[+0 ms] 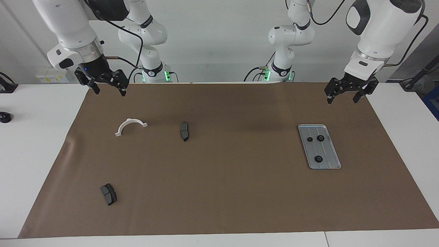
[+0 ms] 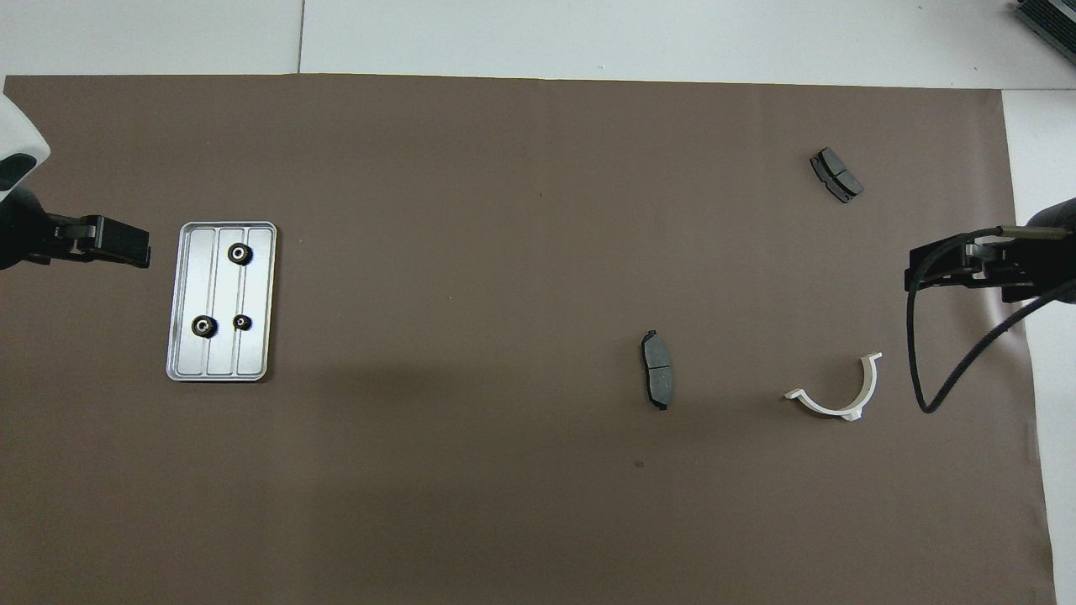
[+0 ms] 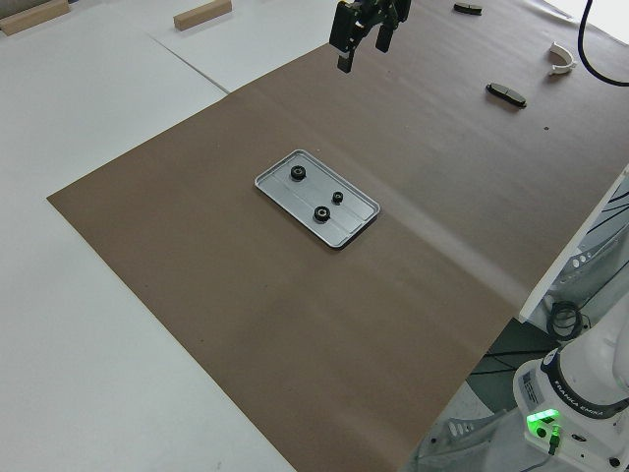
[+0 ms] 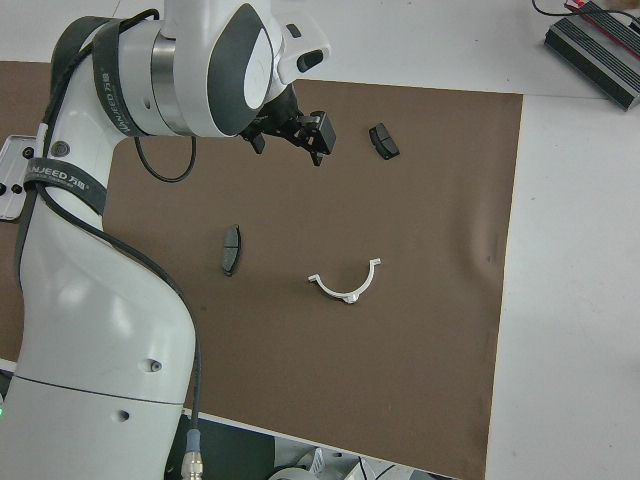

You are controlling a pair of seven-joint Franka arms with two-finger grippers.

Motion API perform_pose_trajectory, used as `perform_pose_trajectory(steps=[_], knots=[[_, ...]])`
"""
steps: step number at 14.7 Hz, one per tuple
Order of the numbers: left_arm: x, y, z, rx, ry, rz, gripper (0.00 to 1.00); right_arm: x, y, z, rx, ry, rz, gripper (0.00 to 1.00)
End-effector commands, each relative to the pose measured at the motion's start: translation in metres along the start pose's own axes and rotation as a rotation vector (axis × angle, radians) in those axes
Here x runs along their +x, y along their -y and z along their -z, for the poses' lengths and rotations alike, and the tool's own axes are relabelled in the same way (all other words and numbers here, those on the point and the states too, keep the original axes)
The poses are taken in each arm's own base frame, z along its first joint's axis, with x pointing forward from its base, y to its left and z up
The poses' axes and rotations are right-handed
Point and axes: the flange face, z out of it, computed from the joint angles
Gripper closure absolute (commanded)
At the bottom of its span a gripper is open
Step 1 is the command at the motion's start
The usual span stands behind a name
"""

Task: Pick bearing gear from pile to tray

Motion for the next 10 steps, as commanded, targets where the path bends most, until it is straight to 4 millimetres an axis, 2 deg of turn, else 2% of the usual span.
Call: perform_pose_trajectory(steps=[1,4,10], knots=[[-0.008,0.005,0.005,-0.020,-0.016,0.016,0.00,-0.004,-0.011,0.002,0.013,0.008,-0.006,0.00],[-0.007,0.009,0.017,-0.013,0.013,0.021,0.00,-0.001,-0.034,0.002,0.015,0.006,-0.047,0.00],[-0.009,0.010,0.024,-0.006,0.014,0.010,0.00,0.003,-0.034,0.005,0.009,-0.039,-0.042,0.00]])
